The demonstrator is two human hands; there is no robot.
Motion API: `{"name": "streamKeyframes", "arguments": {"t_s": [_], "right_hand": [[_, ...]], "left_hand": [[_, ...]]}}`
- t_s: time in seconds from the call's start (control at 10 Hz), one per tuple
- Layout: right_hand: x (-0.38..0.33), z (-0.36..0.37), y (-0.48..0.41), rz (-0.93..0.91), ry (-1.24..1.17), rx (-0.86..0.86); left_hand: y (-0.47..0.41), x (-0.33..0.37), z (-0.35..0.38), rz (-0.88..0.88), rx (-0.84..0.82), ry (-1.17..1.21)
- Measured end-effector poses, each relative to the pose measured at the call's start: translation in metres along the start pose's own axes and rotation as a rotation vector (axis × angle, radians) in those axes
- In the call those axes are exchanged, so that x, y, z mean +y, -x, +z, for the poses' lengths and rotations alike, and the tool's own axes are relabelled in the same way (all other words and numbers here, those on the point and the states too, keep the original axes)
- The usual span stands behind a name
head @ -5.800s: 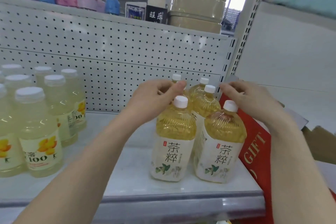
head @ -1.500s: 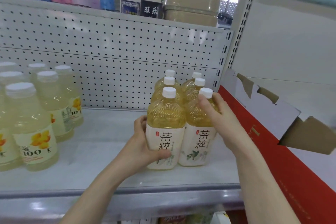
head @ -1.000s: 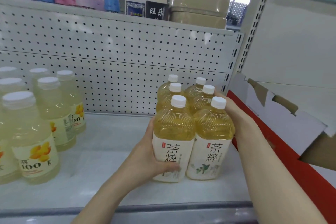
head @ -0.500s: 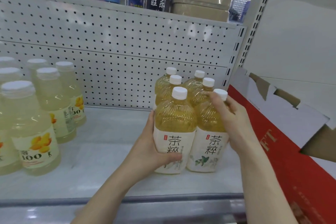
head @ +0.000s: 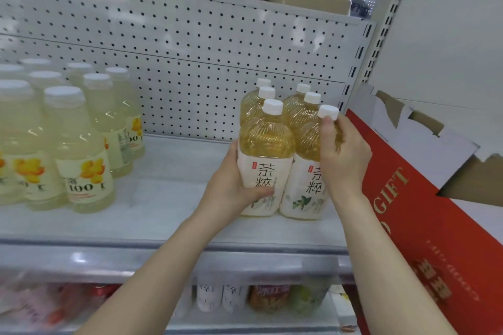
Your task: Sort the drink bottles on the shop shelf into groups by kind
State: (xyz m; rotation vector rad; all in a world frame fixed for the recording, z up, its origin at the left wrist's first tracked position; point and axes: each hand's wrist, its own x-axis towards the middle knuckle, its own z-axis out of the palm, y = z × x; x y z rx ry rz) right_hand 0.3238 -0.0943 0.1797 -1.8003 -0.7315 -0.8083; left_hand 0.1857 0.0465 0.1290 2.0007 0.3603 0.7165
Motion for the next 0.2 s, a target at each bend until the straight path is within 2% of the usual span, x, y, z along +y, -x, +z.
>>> {"name": "streamKeyframes", "arguments": {"t_s": [0.1, 0.2], "right_hand": [[0.004, 0.001, 0.006, -0.009, 0.074, 0.009], [-0.005, -0.006, 0.017, 0.036, 0.176, 0.121]], "left_hand": [[0.015, -0.005, -0.017, 0.021, -0.044, -0.144], [0.036, -0.02, -0.044, 0.155, 0.1, -0.342]]}}
